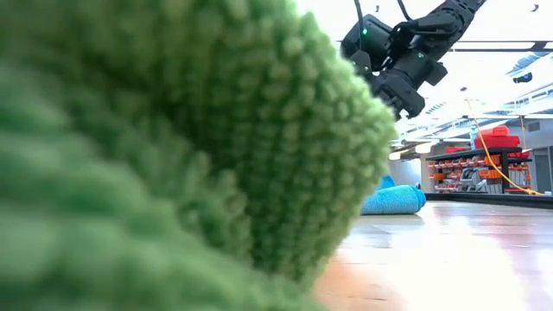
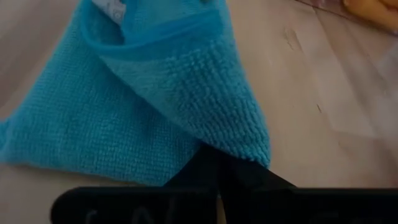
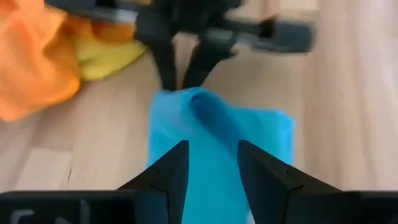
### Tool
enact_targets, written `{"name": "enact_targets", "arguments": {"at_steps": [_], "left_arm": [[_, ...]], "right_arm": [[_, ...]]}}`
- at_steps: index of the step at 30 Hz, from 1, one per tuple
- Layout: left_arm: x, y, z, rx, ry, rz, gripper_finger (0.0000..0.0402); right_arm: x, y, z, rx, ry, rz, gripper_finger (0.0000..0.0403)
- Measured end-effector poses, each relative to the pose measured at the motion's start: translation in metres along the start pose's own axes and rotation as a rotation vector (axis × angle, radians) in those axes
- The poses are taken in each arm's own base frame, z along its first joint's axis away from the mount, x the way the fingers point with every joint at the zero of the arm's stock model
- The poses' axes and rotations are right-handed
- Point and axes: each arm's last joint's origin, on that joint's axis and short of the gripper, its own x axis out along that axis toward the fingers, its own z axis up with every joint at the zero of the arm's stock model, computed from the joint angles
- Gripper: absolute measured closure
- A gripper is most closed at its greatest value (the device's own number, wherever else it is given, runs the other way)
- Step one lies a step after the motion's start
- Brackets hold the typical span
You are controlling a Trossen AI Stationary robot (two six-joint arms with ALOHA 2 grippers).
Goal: Fold microfiber towels
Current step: Fold the blue towel
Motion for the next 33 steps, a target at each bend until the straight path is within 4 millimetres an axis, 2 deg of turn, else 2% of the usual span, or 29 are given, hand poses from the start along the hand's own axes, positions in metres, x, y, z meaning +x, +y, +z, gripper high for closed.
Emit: {"name": "enact_targets", "arguments": {"at_steps": [6,12,18,22,28,33], "left_arm": [[0.000,0.002,0.001,-0.118,0.000,-0.006,0.0383],[-0.007,0.000,0.008,-0.108,0.015,-0.012,0.0395],[-0.007,0.001,0.007,-0.109,0.031,-0.007,0.0377],[-0.008,0.000,0.009,-0.091,0.021,-0.011,0.0380],[-0.010,0.000,0.009,-0.070,0.035,-0.007,0.0393],[-0.018,0.002,0.016,-0.035,0.048,0.064,0.0384]], "right_arm": [[0.012,0.007,-0.004,-0.017,0.025,0.013,0.0258],[0.014,0.003,-0.011,0.007,0.059,-0.055,0.0258],[0.015,0.000,-0.025,0.028,0.085,-0.121,0.0258],[0.016,-0.002,-0.033,0.025,0.107,-0.170,0.0258],[0.017,-0.001,-0.043,0.023,0.112,-0.169,0.0258],[0.018,0.000,-0.046,0.039,0.119,-0.168,0.0258]]}}
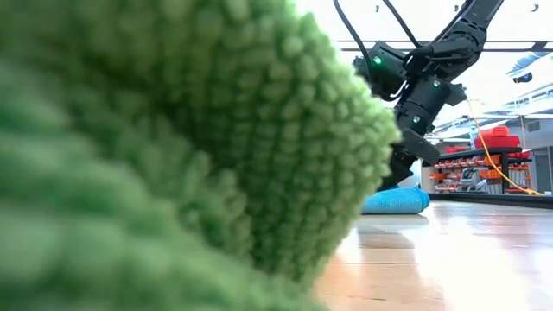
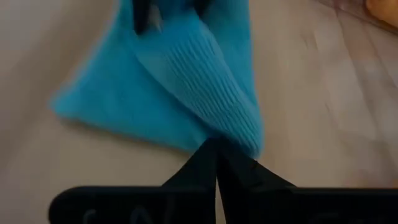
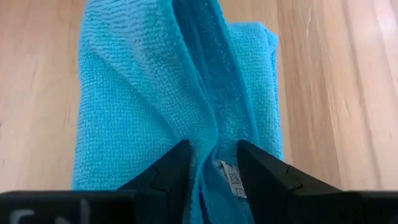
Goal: Fold microfiber towels
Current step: Fold the blue towel
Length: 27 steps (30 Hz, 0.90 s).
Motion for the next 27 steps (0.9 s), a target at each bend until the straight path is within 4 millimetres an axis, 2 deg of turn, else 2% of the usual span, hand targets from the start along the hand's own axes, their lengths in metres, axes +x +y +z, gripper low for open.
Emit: {"name": "enact_targets", "arguments": {"at_steps": [7,11,17,24,27], "left_arm": [[-0.018,0.000,0.008,0.085,0.054,0.125,0.0393],[-0.023,-0.014,0.011,0.173,0.047,0.040,0.0394],[-0.021,-0.034,0.017,0.228,-0.066,-0.057,0.0362],[-0.013,-0.020,0.019,0.209,-0.156,0.108,0.0362],[-0.006,-0.008,0.014,0.201,-0.136,0.153,0.0372]], "right_arm": [[0.000,0.000,0.001,0.039,-0.010,-0.001,0.0258],[0.000,0.000,0.001,0.088,-0.015,-0.003,0.0258],[0.000,-0.001,0.003,0.160,-0.034,-0.058,0.0258],[0.000,-0.001,0.004,0.272,-0.046,-0.096,0.0258],[0.000,0.005,0.005,0.245,-0.046,-0.050,0.0258]]}}
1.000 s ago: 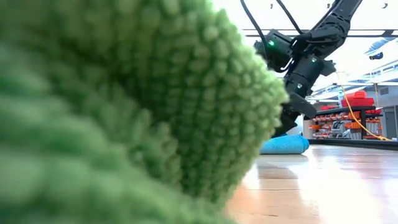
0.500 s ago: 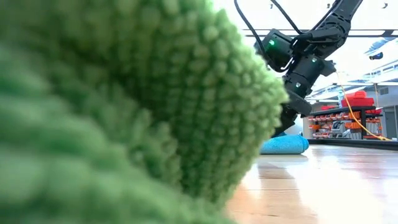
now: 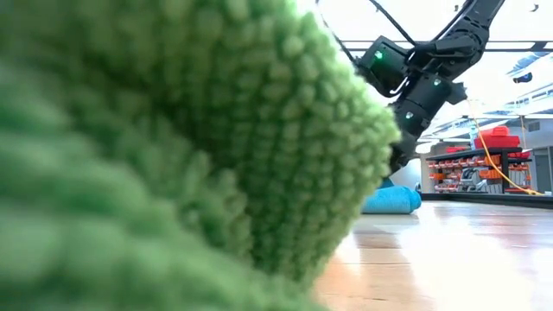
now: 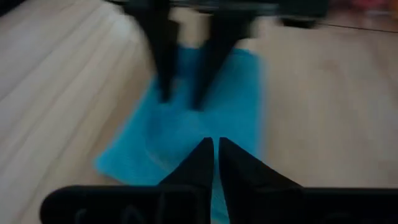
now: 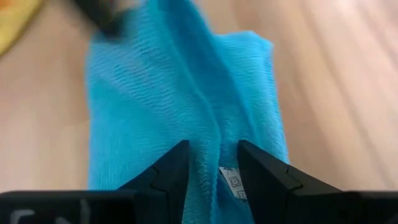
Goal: Fold microfiber towels
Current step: Fold the blue towel
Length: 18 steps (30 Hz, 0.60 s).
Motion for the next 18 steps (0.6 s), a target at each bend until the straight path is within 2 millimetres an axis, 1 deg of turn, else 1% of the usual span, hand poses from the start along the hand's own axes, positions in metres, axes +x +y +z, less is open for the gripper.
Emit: {"name": "enact_targets", "arguments": {"at_steps": [5,10,12,15,18], "left_arm": [[0.016,0.008,-0.010,0.008,0.034,0.027,0.0385],[0.020,0.011,-0.019,0.017,0.065,0.039,0.0388],[0.021,0.012,-0.017,0.016,0.051,0.041,0.0385],[0.021,0.012,-0.017,0.018,0.050,0.043,0.0381],[0.021,0.012,-0.016,0.017,0.045,0.042,0.0381]], "right_arm": [[-0.001,0.015,-0.003,-0.068,0.014,0.067,0.0258],[-0.002,0.025,-0.005,-0.099,0.020,0.100,0.0258],[-0.007,0.024,0.001,-0.077,0.006,0.101,0.0258],[-0.017,0.022,0.015,-0.050,-0.033,0.098,0.0258],[-0.023,0.017,0.019,-0.022,-0.045,0.088,0.0258]]}}
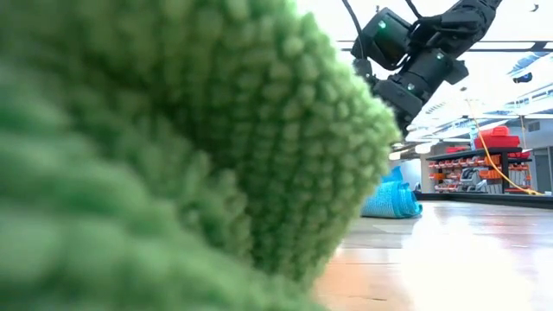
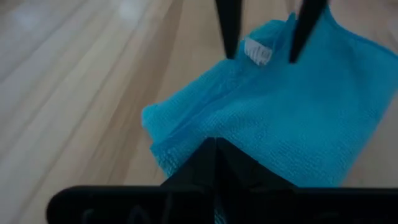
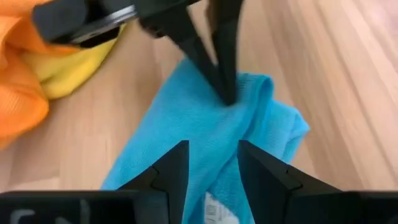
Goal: Fold microfiber towels
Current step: Fold the blue towel, then put the folded blue towel into the transparent bin
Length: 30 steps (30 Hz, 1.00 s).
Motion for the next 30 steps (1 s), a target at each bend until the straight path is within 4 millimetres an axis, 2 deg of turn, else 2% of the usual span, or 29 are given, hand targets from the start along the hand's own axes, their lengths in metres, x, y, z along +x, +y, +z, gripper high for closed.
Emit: {"name": "enact_targets", "arguments": {"at_steps": [5,13,17,23,30], "left_arm": [[0.000,-0.001,0.002,-0.003,-0.019,-0.002,0.0390],[0.000,-0.002,0.002,-0.007,-0.018,-0.004,0.0377],[0.000,-0.002,0.002,-0.006,-0.019,-0.005,0.0373],[0.000,-0.002,0.002,-0.006,-0.022,-0.005,0.0389],[0.000,-0.002,0.002,-0.004,-0.026,-0.005,0.0382]], "right_arm": [[0.005,-0.010,-0.003,0.037,0.033,-0.030,0.0240],[0.010,-0.013,-0.007,0.127,0.053,-0.095,0.0135],[0.011,-0.009,-0.007,0.142,0.047,-0.097,0.0099],[0.025,-0.010,-0.017,0.190,0.100,-0.118,0.0092],[0.026,-0.013,-0.018,0.230,0.108,-0.127,0.0116]]}}
